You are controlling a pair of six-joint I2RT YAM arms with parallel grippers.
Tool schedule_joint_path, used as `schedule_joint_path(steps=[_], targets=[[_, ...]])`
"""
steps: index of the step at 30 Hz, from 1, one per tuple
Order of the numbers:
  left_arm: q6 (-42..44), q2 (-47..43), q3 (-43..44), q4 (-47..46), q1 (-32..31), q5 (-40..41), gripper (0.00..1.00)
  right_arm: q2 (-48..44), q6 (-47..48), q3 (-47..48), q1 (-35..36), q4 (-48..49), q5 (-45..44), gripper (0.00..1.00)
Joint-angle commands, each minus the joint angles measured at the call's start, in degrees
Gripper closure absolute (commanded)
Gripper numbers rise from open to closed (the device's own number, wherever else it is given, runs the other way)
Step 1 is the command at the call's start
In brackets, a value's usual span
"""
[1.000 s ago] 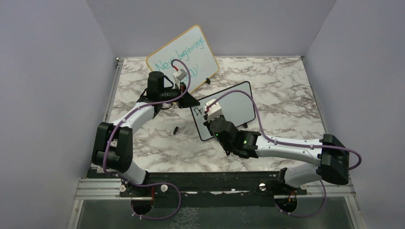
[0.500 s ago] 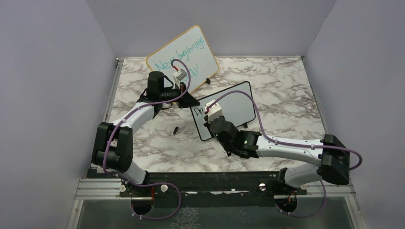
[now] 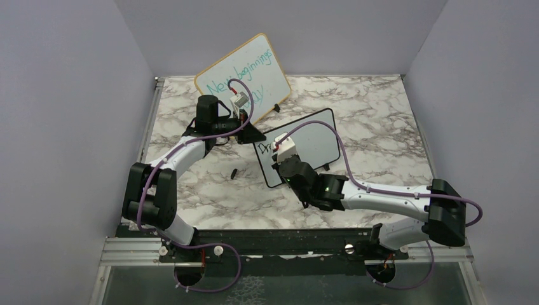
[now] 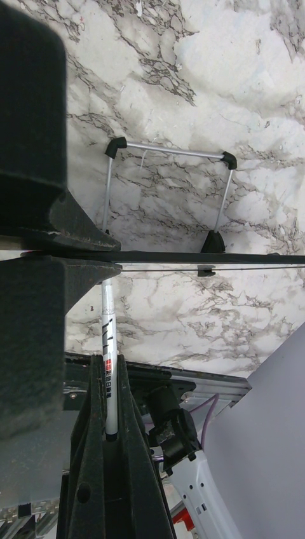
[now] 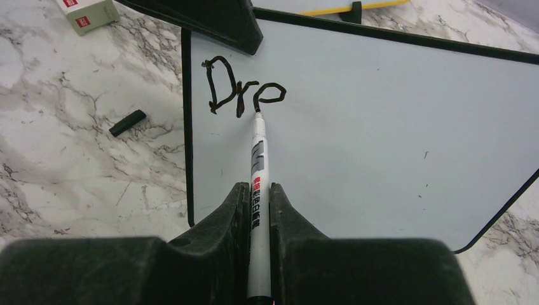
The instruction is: Write a sentence on the whiteboard
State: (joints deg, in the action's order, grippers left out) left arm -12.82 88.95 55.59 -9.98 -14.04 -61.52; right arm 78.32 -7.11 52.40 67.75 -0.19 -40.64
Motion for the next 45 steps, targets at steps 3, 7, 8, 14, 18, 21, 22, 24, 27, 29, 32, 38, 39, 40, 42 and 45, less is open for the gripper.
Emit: schedule_joint_path(steps=[3, 7, 8, 14, 18, 21, 22, 24, 27, 29, 32, 38, 39, 40, 42, 45], targets=[[0.3, 0.9, -0.5, 1.1, -0.3, -1.0, 1.00, -0.7, -0.1, -0.7, -0.6, -1.7, -2.2, 1.00], [0.3, 0.9, -0.5, 1.1, -0.3, -0.9, 1.00, -0.8, -0.1, -0.7, -0.6, -1.7, -2.2, 1.00], [0.3, 0.9, -0.5, 1.1, -0.3, -1.0, 1.00, -0.8, 0.0, -0.7, -0.6, -1.8, -2.2, 1.00], [0.3, 0.9, -0.5, 1.1, -0.3, -0.9, 1.00, -1.1, 0.1, -0.6, -0.6, -2.1, -2.6, 1.00], [0.4, 0.9, -0.5, 1.1, -0.3, -0.9, 1.00, -1.0, 0.2, -0.5, -0.6, -2.5, -3.0, 1.00], [0.3, 0.9, -0.5, 1.1, -0.3, -1.1, 1.00, -1.2, 0.3, -0.5, -0.6, -2.6, -3.3, 1.00], [0.4, 0.9, -0.5, 1.1, -0.3, -1.0, 1.00, -1.2, 0.3, -0.5, -0.6, -2.6, -3.5, 1.00], [0.4, 0.9, -0.5, 1.2, -0.3, -1.1, 1.00, -1.2, 0.4, -0.7, -0.6, -2.2, -3.7, 1.00], [0.4, 0.9, -0.5, 1.2, -0.3, -1.2, 1.00, -1.1, 0.6, -0.8, -0.6, -1.5, -4.4, 1.00], [0.4, 0.8, -0.5, 1.2, -0.3, -1.2, 1.00, -0.9, 0.7, -0.8, -0.6, -1.3, -4.5, 1.00], [0.4, 0.8, -0.5, 1.2, -0.3, -1.2, 1.00, -1.3, 1.1, -1.1, -0.6, -0.3, -4.5, 1.00], [0.4, 0.8, -0.5, 1.2, -0.3, -1.2, 1.00, -0.9, 1.9, -0.6, -0.6, 1.8, -4.1, 1.00], [0.4, 0.8, -0.5, 1.3, -0.3, -1.2, 1.00, -1.2, 1.9, -0.7, -0.6, 2.1, -4.0, 1.00], [0.4, 0.7, -0.5, 1.3, -0.3, -1.2, 1.00, -1.5, 2.0, -0.9, -0.6, 2.5, -4.1, 1.00], [0.5, 0.7, -0.4, 1.3, -0.3, -1.2, 1.00, -2.2, 2.2, -1.5, -0.6, 3.2, -3.9, 1.00], [0.6, 0.7, -0.3, 1.5, -0.3, -1.1, 1.00, -3.3, 3.1, -2.3, -0.6, 4.2, -3.0, 1.00]])
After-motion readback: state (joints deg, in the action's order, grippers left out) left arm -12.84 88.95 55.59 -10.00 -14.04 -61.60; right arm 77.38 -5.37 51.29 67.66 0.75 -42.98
